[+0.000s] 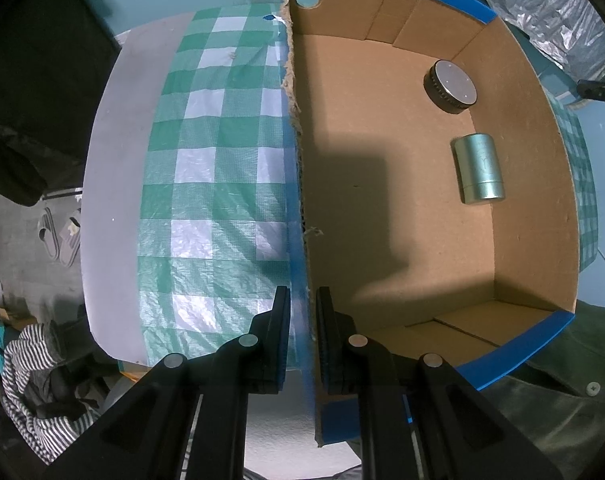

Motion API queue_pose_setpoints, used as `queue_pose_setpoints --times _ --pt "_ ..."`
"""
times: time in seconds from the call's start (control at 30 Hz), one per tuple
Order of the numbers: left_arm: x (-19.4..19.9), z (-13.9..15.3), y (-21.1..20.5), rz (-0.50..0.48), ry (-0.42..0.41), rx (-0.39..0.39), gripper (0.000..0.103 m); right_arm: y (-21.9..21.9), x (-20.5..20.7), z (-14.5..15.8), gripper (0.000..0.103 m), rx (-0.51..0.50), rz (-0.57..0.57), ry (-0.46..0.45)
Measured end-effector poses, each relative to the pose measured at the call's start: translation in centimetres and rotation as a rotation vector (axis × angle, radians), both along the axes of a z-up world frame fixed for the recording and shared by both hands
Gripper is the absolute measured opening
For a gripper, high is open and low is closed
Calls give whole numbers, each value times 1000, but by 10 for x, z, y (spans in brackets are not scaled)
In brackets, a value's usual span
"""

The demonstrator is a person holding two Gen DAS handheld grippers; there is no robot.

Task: Organize rigid objects
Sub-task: 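Move the right gripper to the white pill bottle and grasp it, then lift the white pill bottle and carry it over the box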

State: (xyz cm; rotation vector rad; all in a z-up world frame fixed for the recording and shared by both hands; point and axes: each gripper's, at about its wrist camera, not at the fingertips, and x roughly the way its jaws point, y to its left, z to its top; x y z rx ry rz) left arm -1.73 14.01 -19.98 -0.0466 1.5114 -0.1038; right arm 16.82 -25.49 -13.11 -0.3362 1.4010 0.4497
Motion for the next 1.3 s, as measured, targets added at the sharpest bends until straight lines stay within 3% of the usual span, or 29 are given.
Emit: queue_pose_setpoints --times 0.27,0.63,0.9,1.13,1.3 --pt "0 -3 -4 -6 8 0 12 -49 10 -46 65 -22 -97 64" --pt "1 -5 -7 -6 17 8 12 -71 -7 -96 64 -25 -88 105" --pt "2 -7 -9 -8 25 14 12 -78 -6 -117 43 -15 -120 130" --pt "3 -8 -10 -10 27 17 12 -79 -2 -118 32 -23 -144 119" --pt "3 -8 -10 -12 27 20 12 -77 -3 -119 32 -42 -144 112"
